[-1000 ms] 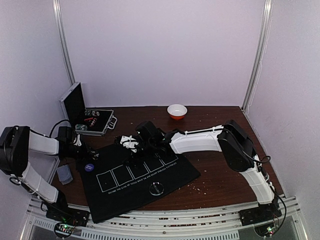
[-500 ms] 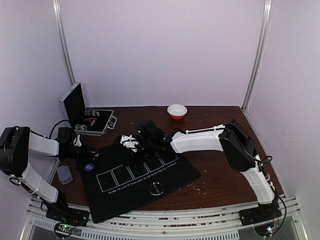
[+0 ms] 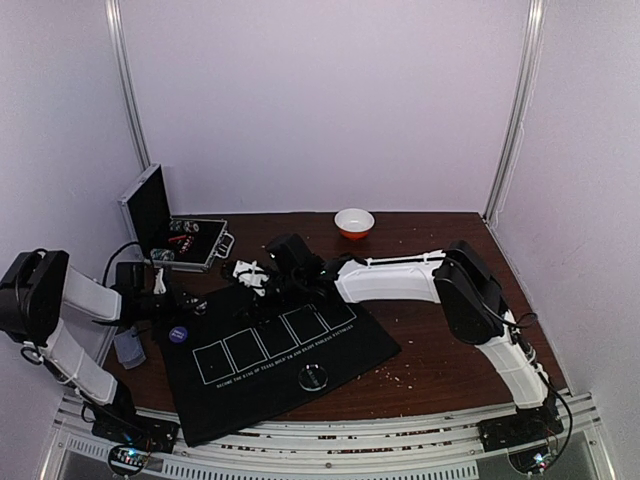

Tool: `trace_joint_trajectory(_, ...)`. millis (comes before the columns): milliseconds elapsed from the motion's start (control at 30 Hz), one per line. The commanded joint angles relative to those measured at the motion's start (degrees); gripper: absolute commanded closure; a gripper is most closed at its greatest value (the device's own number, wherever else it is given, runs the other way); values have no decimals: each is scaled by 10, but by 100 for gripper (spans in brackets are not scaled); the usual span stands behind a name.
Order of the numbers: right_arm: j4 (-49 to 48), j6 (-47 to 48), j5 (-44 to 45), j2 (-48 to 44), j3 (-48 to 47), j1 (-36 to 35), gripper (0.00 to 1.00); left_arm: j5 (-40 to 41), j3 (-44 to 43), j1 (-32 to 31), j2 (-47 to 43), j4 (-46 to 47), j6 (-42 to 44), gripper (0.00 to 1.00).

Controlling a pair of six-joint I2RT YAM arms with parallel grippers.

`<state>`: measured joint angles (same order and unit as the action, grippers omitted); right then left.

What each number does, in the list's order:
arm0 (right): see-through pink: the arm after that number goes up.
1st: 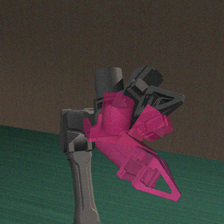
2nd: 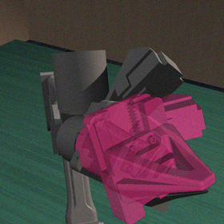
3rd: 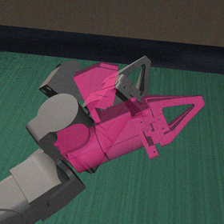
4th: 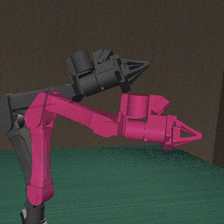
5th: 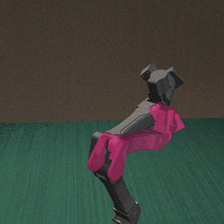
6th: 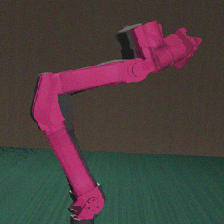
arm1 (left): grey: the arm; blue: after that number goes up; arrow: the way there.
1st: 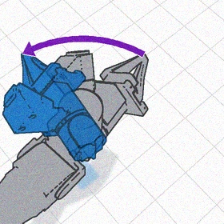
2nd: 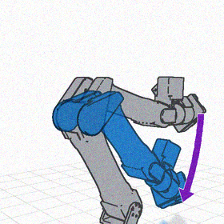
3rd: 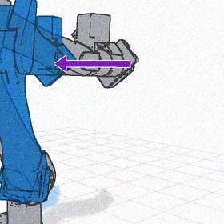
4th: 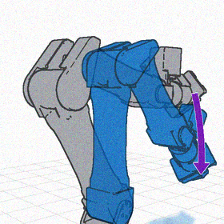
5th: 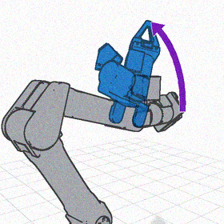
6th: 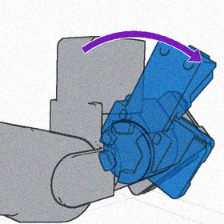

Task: Distribute texas hold em gaming equipment
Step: Pass from the left arm to the right

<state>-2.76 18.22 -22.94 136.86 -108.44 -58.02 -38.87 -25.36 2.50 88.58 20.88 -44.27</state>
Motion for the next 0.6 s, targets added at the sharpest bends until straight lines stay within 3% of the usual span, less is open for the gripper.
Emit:
trace_joint_trajectory(0, -34, -72, -37, 90, -121, -7, 7, -18, 13, -2, 37, 56, -33, 97)
trace_joint_trajectory(300, -53, -108, -34, 216, -279, -24, 9, -1, 13, -3, 73, 39, -40, 97)
trace_joint_trajectory(567, -58, -142, 37, 228, -275, -48, 18, -5, 8, -6, 88, 7, -18, 98)
